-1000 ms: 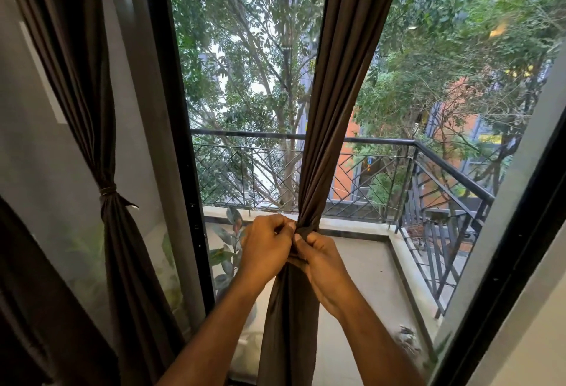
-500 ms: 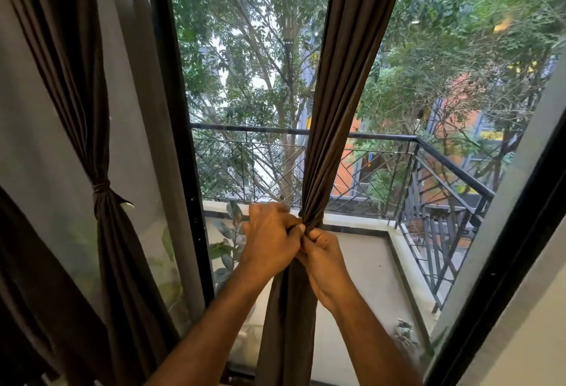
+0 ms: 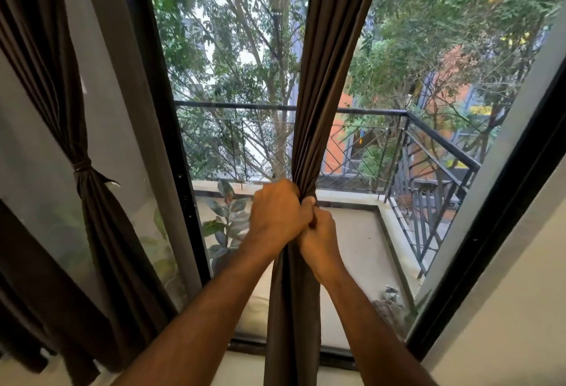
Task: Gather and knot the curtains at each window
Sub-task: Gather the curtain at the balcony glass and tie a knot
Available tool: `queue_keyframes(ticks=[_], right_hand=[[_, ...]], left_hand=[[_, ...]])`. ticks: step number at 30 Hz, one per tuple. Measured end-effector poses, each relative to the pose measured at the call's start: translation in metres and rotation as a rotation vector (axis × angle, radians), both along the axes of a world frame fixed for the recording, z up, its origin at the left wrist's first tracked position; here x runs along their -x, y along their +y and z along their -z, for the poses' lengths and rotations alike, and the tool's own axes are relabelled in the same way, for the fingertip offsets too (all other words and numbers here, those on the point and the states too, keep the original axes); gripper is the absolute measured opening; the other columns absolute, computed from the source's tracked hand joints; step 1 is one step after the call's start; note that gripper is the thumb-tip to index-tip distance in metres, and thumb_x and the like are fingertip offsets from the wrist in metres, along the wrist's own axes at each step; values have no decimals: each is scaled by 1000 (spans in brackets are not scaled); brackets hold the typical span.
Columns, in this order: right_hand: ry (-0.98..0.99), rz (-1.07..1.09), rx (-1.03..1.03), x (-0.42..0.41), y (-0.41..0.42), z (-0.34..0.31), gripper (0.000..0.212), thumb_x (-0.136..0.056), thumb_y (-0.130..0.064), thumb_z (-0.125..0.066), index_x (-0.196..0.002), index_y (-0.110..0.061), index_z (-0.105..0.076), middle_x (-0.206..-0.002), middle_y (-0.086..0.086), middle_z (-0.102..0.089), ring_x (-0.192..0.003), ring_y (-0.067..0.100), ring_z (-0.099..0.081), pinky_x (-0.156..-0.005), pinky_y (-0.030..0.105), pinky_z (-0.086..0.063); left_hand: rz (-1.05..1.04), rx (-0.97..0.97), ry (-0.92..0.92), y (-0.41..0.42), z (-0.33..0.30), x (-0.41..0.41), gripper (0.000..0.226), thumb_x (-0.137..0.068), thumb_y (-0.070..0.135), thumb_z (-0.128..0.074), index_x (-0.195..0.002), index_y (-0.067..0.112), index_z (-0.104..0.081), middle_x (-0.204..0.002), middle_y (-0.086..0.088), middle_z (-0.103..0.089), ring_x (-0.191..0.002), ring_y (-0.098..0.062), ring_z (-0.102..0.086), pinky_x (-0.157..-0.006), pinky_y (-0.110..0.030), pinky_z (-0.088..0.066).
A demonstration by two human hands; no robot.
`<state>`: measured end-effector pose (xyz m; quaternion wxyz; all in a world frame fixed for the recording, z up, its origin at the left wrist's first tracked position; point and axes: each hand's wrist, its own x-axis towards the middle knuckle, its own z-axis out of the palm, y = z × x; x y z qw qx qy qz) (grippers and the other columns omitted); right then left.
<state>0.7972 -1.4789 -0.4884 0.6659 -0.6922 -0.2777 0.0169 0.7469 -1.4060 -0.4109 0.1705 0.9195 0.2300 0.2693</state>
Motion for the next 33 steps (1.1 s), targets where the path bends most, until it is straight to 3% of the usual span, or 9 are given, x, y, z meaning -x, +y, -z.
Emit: queue_keyframes(ticks=[3,5,11,13,17,22,25,31,33], right_hand=[[-36,57,-15,7,-5,5,18,-80,-14,-60,-85,-6,-75,-77,3,-74,-75,16,-69,-62,37,-54],[-24,120,-55,9,-9,9,10,-75,-4,-72,-82,-10,-77,-76,-2,-75,-71,10,-68,-64,31,-55],[66,125,-79,-1,-22,25,21,-81,-1,-80,-89,-20,-77,-84,-4,-77,-80,18,-75,-82,45,-62],[-19,126,-40,-2,-23,25,20,-86,2,-74,-91,-17,-76,-85,-5,-77,-81,10,-73,-78,34,-62],[-169,74,78,5,-19,25,28,-90,4,-63,-81,-23,-65,-70,-11,-65,-65,1,-62,-59,13,-43],[-332,97,13,-5,-50,22,20,-93,-2,-67,-104,-14,-79,-100,-4,-77,-95,6,-71,-87,25,-57],[-489,129,-50,-6,-56,6,17,-91,-4,-68,-103,-11,-78,-98,-1,-76,-94,10,-71,-86,27,-57],[-406,119,-126,-3,-48,-14,25,-88,-5,-78,-109,-12,-65,-90,-5,-76,-84,11,-74,-78,28,-59],[-511,79,-97,-4,-48,-14,24,-90,-6,-75,-111,-10,-64,-95,-3,-75,-89,10,-72,-81,27,-58]], left_hand=[[10,52,48,-2,3,-1,19,-90,24,-63,-80,9,-64,-76,-7,-55,-88,-32,-60,-68,-34,-41],[76,81,55,1,6,-1,17,-94,18,-59,-81,9,-62,-77,-7,-53,-89,-33,-60,-66,-31,-34],[223,-73,-37,15,21,8,15,-100,21,-57,-91,14,-66,-86,-9,-56,-87,-34,-60,-68,-39,-46],[345,-57,-134,12,27,7,13,-98,18,-59,-95,13,-71,-86,-9,-58,-83,-30,-60,-68,-37,-46],[520,-61,-170,10,46,3,17,-97,19,-58,-95,11,-73,-83,1,-53,-74,-18,-56,-64,-33,-46],[431,-198,-160,30,69,12,26,-99,28,-45,-95,15,-66,-82,2,-53,-74,-26,-57,-60,-36,-46],[424,-249,-167,22,65,13,33,-101,32,-40,-97,13,-67,-86,-4,-60,-77,-26,-57,-62,-38,-46],[454,-194,-252,18,71,14,30,-103,34,-43,-95,10,-60,-87,-4,-56,-75,-21,-52,-63,-33,-40],[431,-125,-305,19,70,14,29,-103,32,-43,-90,11,-59,-82,5,-48,-69,-15,-47,-61,-29,-35]])
